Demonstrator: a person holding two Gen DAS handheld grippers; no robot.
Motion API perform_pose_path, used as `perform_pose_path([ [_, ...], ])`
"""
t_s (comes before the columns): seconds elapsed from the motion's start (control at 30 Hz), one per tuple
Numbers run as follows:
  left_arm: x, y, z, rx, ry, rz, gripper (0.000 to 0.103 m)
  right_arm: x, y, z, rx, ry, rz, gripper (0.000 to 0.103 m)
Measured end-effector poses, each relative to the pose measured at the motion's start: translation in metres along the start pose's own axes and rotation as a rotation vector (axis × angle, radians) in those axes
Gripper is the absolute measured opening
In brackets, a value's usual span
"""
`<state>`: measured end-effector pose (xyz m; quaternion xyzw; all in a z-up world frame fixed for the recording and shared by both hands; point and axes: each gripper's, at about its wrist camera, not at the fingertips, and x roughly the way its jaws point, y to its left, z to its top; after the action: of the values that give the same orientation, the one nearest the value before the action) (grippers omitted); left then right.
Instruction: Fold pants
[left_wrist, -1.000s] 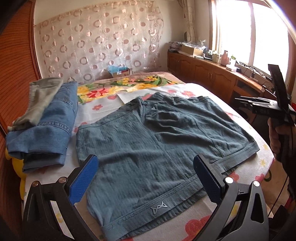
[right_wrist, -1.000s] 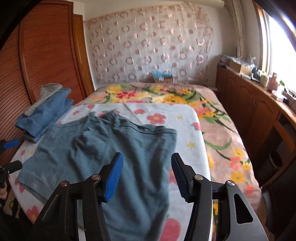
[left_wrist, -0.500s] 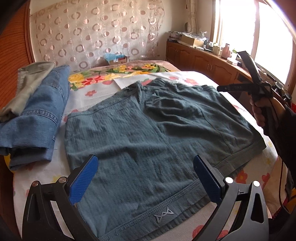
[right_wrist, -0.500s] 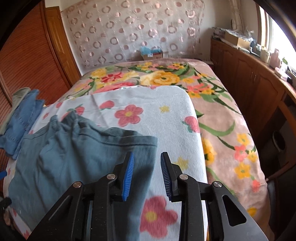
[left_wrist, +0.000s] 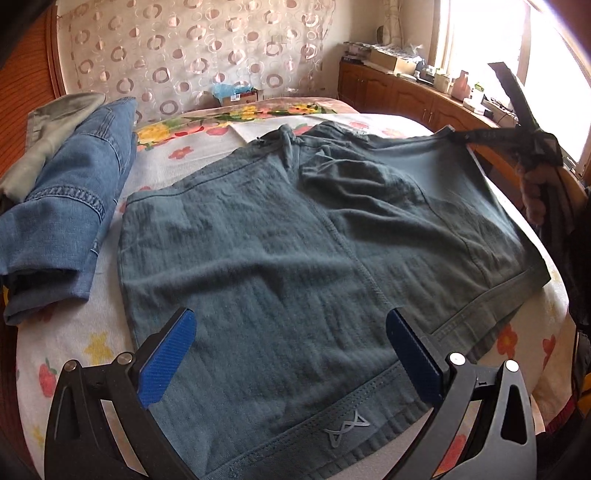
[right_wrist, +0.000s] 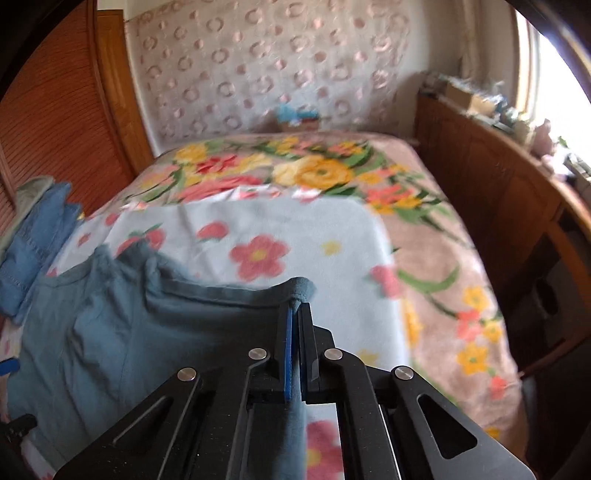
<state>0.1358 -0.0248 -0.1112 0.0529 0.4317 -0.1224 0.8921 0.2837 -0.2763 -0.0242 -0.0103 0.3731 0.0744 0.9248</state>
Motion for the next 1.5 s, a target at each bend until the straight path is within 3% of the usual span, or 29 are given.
perform_pose_path([
  [0.2,0.002,0.0,-0.003,-0.005,0.006,-0.009,0.103,-0.021,-0.012,-0.006,0.004,0.007,-0.105,0.003],
  [0.27,0.003,-0.001,-0.004,-0.002,0.01,-0.009,0.103,-0.031,-0.015,-0.012,0.021,0.008,-0.124,0.017],
  [0.5,0.011,-0.002,-0.007,0.006,0.038,0.001,0.103,-0.086,0.019,-0.042,-0.05,-0.036,0.0,0.04],
  [0.77,0.011,-0.004,-0.008,0.015,0.033,0.01,0.103,-0.184,0.055,-0.129,-0.156,-0.075,0.169,0.059],
  [1.1,0.006,0.001,-0.008,0.016,0.061,0.031,0.103,-0.229,0.058,-0.193,-0.149,-0.045,0.138,0.061],
  [1.17,-0.01,0.006,-0.01,0.013,0.021,0.034,0.103,-0.241,0.059,-0.204,-0.147,-0.045,0.128,0.061],
  [1.3,-0.044,0.026,-0.028,-0.036,-0.044,-0.013,0.103,-0.25,0.066,-0.203,-0.14,-0.042,0.128,0.061],
  [1.43,-0.06,0.045,-0.047,-0.093,-0.059,-0.013,0.102,-0.25,0.063,-0.207,-0.131,-0.047,0.142,0.061],
  [1.5,-0.063,0.051,-0.055,-0.111,-0.056,-0.02,0.093,-0.241,0.064,-0.198,-0.128,-0.046,0.146,0.061],
])
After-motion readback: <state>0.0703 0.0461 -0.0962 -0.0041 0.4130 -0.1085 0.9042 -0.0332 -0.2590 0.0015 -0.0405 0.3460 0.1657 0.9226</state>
